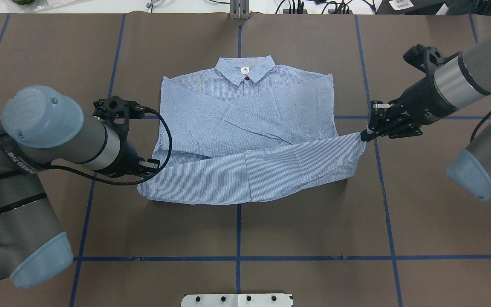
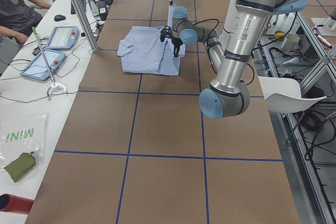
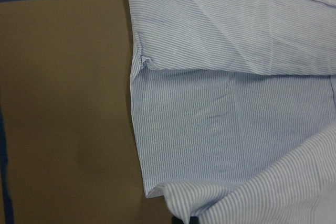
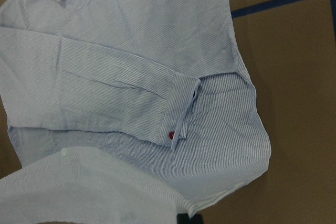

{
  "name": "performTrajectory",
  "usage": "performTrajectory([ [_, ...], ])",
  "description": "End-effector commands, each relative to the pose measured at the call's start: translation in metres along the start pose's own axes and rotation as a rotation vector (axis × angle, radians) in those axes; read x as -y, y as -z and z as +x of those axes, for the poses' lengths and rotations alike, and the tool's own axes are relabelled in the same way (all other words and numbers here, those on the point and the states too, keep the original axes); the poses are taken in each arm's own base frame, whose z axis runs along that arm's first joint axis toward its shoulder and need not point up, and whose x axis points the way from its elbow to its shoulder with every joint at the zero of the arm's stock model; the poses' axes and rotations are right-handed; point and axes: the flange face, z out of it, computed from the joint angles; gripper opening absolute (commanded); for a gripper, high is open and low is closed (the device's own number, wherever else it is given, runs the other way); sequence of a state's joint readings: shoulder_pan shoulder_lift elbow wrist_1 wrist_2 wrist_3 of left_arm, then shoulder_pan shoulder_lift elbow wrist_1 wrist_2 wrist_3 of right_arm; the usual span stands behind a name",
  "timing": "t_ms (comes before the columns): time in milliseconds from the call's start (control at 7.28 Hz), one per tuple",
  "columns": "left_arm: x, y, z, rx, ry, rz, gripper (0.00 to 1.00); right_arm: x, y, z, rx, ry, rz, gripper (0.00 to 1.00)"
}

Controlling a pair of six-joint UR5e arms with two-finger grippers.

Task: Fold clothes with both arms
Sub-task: 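Carry both hem corners over the shirt toward the collar with both grippers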

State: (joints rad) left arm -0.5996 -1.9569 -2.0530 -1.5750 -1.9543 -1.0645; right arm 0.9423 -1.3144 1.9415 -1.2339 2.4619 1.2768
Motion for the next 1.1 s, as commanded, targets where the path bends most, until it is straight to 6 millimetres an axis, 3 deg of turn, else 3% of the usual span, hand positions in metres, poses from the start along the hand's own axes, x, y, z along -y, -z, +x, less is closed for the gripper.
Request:
performTrajectory([
  [0, 0.032, 0.015, -0.016, -0.003, 0.032, 0.062, 0.00, 0.028, 0.002, -0.010, -0.003, -0.014, 0.044, 0.00],
  [137, 0.052, 0.018, -0.016, 0.000, 0.048, 0.087, 0.00, 0.045, 0.007, -0.009, -0.012, -0.027, 0.085, 0.00],
  [412, 0.070, 0.027, -0.018, -0.013, 0.056, 0.127, 0.00, 0.071, 0.017, -0.009, -0.014, -0.052, 0.117, 0.00],
  [687, 0.094, 0.025, -0.030, -0.028, 0.063, 0.172, 0.00, 0.097, 0.007, -0.023, -0.022, -0.065, 0.120, 0.00],
  [824, 0.112, 0.020, -0.035, -0.021, 0.078, 0.187, 0.00, 0.105, 0.003, -0.018, -0.034, -0.066, 0.119, 0.00],
  [962, 0.130, 0.002, -0.035, -0.021, 0.081, 0.193, 0.00, 0.114, -0.002, -0.011, -0.050, -0.052, 0.115, 0.00],
])
